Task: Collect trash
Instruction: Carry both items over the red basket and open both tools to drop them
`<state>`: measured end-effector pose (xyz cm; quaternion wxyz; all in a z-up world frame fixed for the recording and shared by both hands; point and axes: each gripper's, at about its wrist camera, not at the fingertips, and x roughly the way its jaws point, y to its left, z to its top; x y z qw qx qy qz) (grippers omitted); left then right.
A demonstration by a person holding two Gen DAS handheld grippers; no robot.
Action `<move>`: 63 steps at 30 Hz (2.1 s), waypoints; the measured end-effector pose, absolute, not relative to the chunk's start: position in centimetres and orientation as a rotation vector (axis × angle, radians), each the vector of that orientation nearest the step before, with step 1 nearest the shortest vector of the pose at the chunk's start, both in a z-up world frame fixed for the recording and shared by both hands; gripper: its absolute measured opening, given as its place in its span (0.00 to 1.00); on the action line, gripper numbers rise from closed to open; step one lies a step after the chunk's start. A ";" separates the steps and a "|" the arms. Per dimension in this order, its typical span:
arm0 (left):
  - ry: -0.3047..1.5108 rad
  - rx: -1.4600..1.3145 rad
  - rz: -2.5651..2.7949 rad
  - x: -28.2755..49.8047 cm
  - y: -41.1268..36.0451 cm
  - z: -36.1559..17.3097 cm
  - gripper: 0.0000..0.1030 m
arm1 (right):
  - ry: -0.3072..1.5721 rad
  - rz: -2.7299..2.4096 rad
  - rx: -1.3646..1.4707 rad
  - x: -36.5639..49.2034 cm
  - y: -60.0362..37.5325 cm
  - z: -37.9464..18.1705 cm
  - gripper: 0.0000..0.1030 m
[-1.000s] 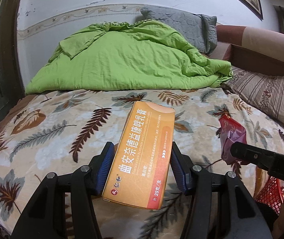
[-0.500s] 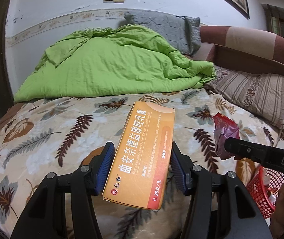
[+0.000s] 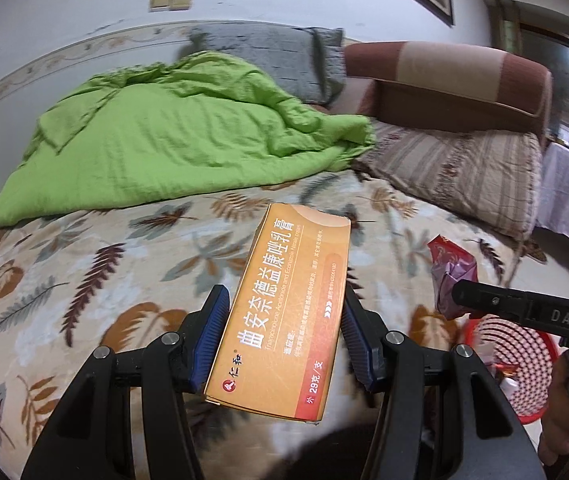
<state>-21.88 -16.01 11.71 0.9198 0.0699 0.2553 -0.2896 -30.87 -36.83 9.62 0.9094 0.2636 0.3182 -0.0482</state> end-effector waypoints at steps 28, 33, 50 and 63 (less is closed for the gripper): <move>0.774 0.215 -1.115 -29.5 -31.5 10.2 0.52 | 0.687 -0.411 0.690 -44.5 -48.0 7.9 0.38; 0.812 0.226 -1.141 -30.4 -32.5 9.6 0.52 | 0.705 -0.408 0.699 -45.2 -48.0 7.4 0.38; 0.864 0.235 -1.159 -30.5 -34.1 8.8 0.52 | 0.699 -0.413 0.702 -45.9 -48.1 7.5 0.38; 0.883 0.218 -1.161 -30.2 -34.3 8.5 0.52 | 0.700 -0.419 0.710 -45.8 -48.1 7.9 0.39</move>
